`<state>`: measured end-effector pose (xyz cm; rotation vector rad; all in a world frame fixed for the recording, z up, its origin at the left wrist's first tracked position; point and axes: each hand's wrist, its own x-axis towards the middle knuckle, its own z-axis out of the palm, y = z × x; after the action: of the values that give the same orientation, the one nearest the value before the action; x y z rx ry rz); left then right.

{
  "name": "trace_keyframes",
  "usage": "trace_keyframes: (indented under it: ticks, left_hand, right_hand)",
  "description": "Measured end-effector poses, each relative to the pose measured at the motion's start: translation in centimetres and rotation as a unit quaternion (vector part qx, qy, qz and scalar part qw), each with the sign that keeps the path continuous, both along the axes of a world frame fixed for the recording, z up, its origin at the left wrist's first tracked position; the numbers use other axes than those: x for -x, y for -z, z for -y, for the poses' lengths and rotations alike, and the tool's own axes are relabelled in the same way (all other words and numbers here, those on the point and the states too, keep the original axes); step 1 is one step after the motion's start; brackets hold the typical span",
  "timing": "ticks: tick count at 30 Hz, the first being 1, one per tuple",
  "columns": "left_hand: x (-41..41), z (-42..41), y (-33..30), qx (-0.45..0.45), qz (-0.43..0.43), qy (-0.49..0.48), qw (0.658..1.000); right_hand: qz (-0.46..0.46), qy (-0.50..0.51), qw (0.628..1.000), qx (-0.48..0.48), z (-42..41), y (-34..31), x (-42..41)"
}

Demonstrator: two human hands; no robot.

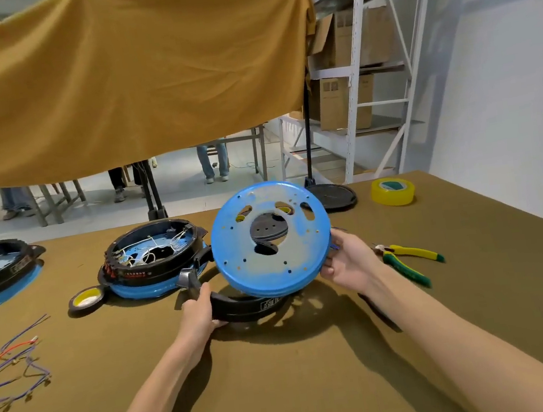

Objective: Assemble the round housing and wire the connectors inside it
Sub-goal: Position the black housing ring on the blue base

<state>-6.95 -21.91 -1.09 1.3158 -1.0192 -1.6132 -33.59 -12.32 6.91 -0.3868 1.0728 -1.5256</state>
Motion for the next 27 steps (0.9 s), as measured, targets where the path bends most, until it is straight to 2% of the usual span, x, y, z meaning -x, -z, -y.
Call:
trace_keyframes:
  ticks: [3, 5, 7, 9, 12, 14, 16, 19, 22, 23, 25, 27]
  left_hand:
    - [-0.7, -0.9, -0.5, 0.029, 0.07, 0.036, 0.997]
    - [-1.1, -1.6, -1.2, 0.063, 0.169, 0.046, 0.983]
    - [-1.6, -2.1, -1.7, 0.09, 0.246, 0.064, 0.963]
    - [-2.5, -2.2, -2.0, 0.101, 0.286, 0.085, 0.949]
    - [-3.3, -2.5, -2.0, 0.136, 0.359, 0.137, 0.913]
    - [-3.4, -2.8, -1.9, 0.182, 0.408, 0.15, 0.882]
    - [-3.3, -3.0, -1.8, 0.228, 0.408, 0.124, 0.875]
    - [-3.0, -3.8, -1.5, 0.274, 0.331, 0.062, 0.901]
    - [-3.2, -4.2, -0.7, 0.391, 0.323, -0.052, 0.86]
    - [-3.3, -4.0, -0.7, 0.421, 0.314, -0.063, 0.848]
    - [-3.6, -3.2, -0.7, 0.469, 0.308, 0.003, 0.828]
    - [-3.8, -2.3, -0.3, 0.515, 0.36, 0.119, 0.769]
  right_hand:
    - [-0.01, -0.012, 1.0, -0.02, -1.2, 0.4, 0.2]
    - [-0.048, -0.006, 0.998, -0.043, -1.8, 0.5, 0.0]
    - [-0.115, 0.019, 0.99, -0.076, -2.1, 0.5, -0.6]
    - [-0.19, 0.033, 0.975, -0.114, -2.4, 0.4, -1.2]
    - [-0.339, 0.031, 0.93, -0.137, -2.7, 0.9, -1.5]
    - [-0.405, 0.019, 0.905, -0.13, -3.0, 1.7, -1.6]
    - [-0.411, 0.009, 0.904, -0.116, -3.1, 2.4, -1.7]
    - [-0.394, 0.001, 0.91, -0.13, -3.4, 2.9, -1.8]
    - [-0.37, 0.009, 0.916, -0.152, -3.7, 2.8, -1.2]
    - [-0.361, 0.016, 0.919, -0.157, -3.8, 2.7, -0.8]
    - [-0.338, 0.034, 0.926, -0.167, -4.1, 2.4, 0.2]
    - [-0.302, 0.052, 0.936, -0.172, -4.7, 2.1, 1.2]
